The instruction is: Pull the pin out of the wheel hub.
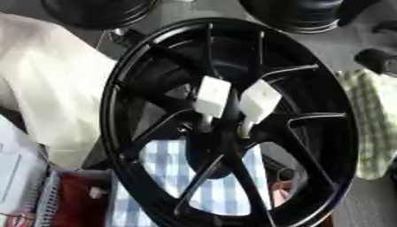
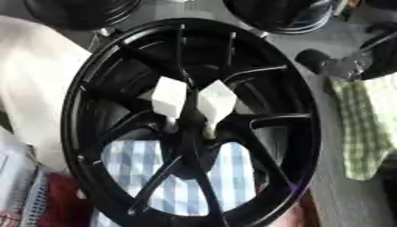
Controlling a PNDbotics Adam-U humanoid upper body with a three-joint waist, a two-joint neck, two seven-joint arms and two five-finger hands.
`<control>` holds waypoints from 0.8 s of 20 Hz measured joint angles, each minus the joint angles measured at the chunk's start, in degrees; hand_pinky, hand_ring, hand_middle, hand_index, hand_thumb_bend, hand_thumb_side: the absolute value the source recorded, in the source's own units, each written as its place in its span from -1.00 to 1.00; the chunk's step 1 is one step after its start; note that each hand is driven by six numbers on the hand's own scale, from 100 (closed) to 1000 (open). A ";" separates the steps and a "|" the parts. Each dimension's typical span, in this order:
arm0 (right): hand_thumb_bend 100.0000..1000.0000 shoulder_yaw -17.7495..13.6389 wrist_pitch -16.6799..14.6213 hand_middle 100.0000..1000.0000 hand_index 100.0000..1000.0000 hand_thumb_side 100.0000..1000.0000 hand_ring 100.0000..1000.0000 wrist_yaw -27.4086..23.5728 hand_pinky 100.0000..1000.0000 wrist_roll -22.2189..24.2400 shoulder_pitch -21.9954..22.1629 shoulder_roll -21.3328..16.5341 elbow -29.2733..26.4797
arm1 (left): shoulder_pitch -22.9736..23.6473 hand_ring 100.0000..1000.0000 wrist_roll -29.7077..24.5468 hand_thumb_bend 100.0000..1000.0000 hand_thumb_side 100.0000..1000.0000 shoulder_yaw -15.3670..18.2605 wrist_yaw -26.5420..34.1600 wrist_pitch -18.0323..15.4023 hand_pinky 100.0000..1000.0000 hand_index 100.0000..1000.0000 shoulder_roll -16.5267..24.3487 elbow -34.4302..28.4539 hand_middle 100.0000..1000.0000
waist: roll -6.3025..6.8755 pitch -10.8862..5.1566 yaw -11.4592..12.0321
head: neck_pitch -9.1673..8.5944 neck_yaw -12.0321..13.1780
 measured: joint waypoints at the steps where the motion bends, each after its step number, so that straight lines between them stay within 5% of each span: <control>1: -0.61 0.47 -0.13 0.40 0.44 -0.30 0.51 -0.16 0.70 1.87 -0.74 0.00 -0.01 | 0.00 0.24 -0.04 -0.62 0.28 -0.01 0.00 0.04 0.50 0.44 0.00 0.00 0.10 | -0.04 0.00 0.02 | 0.00 -0.09; 7: -0.50 3.31 0.07 0.41 0.46 -0.36 0.52 -0.87 0.70 8.49 -5.04 0.11 -0.04 | 0.00 0.24 -0.26 -0.62 0.28 -0.33 0.00 0.21 0.50 0.44 0.00 0.14 0.10 | -0.26 -0.08 0.14 | 0.01 -0.61; 16: -0.32 9.73 1.09 0.45 0.50 -0.37 0.55 0.86 0.70 9.34 -9.85 1.88 -0.18 | 0.01 0.24 -0.68 -0.62 0.28 -0.70 0.07 0.30 0.50 0.44 0.00 0.42 0.10 | -0.65 -0.81 0.63 | 0.68 -1.10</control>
